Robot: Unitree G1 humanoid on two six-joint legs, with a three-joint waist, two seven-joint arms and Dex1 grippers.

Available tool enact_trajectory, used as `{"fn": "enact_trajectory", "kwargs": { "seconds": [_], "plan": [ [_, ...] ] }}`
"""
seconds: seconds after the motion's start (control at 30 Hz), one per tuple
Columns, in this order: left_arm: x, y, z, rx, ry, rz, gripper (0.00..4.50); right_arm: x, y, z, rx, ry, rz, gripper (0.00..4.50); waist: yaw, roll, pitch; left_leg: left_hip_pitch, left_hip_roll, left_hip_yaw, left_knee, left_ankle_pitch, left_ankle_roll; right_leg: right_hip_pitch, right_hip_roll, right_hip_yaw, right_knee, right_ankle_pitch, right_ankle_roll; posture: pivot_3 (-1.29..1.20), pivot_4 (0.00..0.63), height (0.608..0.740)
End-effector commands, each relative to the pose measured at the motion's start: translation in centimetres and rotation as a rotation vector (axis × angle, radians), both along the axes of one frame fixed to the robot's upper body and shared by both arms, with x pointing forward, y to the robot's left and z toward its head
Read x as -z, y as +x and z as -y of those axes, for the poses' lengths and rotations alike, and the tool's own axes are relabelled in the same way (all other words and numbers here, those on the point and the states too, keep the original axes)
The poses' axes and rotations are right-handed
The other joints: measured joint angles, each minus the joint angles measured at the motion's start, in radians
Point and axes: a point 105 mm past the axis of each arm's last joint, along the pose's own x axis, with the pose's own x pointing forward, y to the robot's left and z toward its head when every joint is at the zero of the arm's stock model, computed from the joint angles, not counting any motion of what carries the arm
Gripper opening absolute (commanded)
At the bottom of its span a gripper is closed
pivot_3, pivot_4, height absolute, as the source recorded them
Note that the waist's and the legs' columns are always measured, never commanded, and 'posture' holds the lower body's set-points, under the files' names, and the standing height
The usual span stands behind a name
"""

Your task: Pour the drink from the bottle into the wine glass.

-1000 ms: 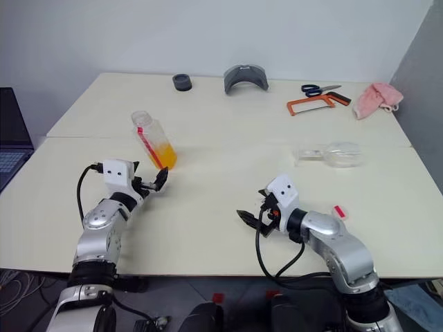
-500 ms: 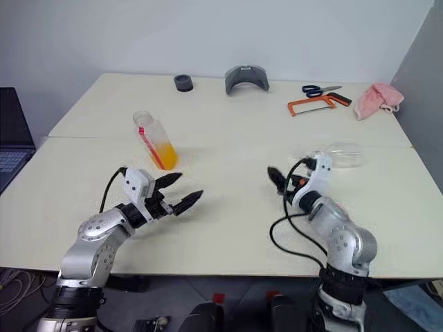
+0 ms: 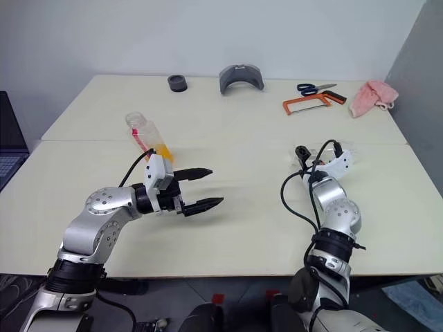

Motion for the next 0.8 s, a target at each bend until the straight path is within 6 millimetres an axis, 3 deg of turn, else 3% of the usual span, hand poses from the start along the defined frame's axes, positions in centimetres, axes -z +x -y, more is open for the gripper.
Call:
{"fn": "enact_trajectory", "kwargs": {
  "seconds": [0.03, 0.27, 0.3, 0.37, 0.57, 0.7, 0.8],
  "plan": [
    [-0.8, -0.1, 0.5, 0.027, -0.004, 0.034, 4.48, -1.5, 1.4, 0.7, 0.046, 0.052, 0.069, 4.50, 0.000, 0.000, 0.000, 0.000, 0.000, 0.000, 0.000, 0.000, 0.000, 0.000, 0.000, 0.000, 0.000, 0.000, 0.000, 0.00, 0.150, 0.740],
    [-0.8, -0.1, 0.7, 0.039, -0.004, 0.043, 4.48, -0.2, 3.4, 2.2, 0.127, 0.086, 0.043, 4.50, -0.003, 0.001, 0.000, 0.000, 0.000, 0.001, 0.000, 0.000, 0.000, 0.000, 0.000, 0.000, 0.000, 0.000, 0.000, 0.00, 0.150, 0.740],
    [-0.8, -0.1, 0.7, 0.040, -0.004, 0.044, 4.50, 0.1, 3.6, 2.4, 0.136, 0.097, 0.037, 4.33, -0.004, 0.001, 0.000, 0.000, 0.000, 0.000, 0.000, 0.000, 0.000, 0.000, 0.000, 0.000, 0.000, 0.000, 0.000, 0.00, 0.150, 0.740],
    [-0.8, -0.1, 0.7, 0.042, -0.003, 0.045, 4.50, 0.4, 3.8, 2.6, 0.141, 0.113, 0.033, 3.90, -0.004, 0.001, 0.000, 0.000, 0.000, 0.000, 0.000, 0.000, 0.000, 0.000, 0.000, 0.000, 0.000, 0.000, 0.000, 0.00, 0.150, 0.740],
    [-0.7, 0.0, 0.7, 0.042, 0.010, 0.048, 4.50, 1.6, 4.1, 3.2, 0.168, 0.152, 0.011, 1.73, -0.005, 0.001, 0.000, 0.000, 0.001, 0.001, 0.000, 0.000, 0.000, 0.000, 0.000, 0.001, 0.000, 0.000, 0.000, 0.00, 0.150, 0.740],
    [-0.7, 0.1, 0.6, 0.039, 0.012, 0.049, 4.50, 1.3, 4.2, 2.3, 0.119, 0.144, 0.038, 0.43, -0.003, 0.001, 0.000, 0.001, 0.001, 0.000, 0.001, 0.000, 0.000, 0.001, -0.001, 0.001, 0.000, 0.000, 0.000, 0.00, 0.150, 0.740],
    [-0.5, 0.0, 0.3, 0.027, 0.013, 0.044, 4.50, -0.6, 4.3, 0.9, 0.040, 0.015, 0.136, 0.21, 0.000, 0.001, 0.000, 0.000, 0.001, 0.000, 0.001, 0.000, 0.000, 0.001, -0.001, 0.000, 0.000, 0.000, 0.000, 0.00, 0.150, 0.740]
  ]
}}
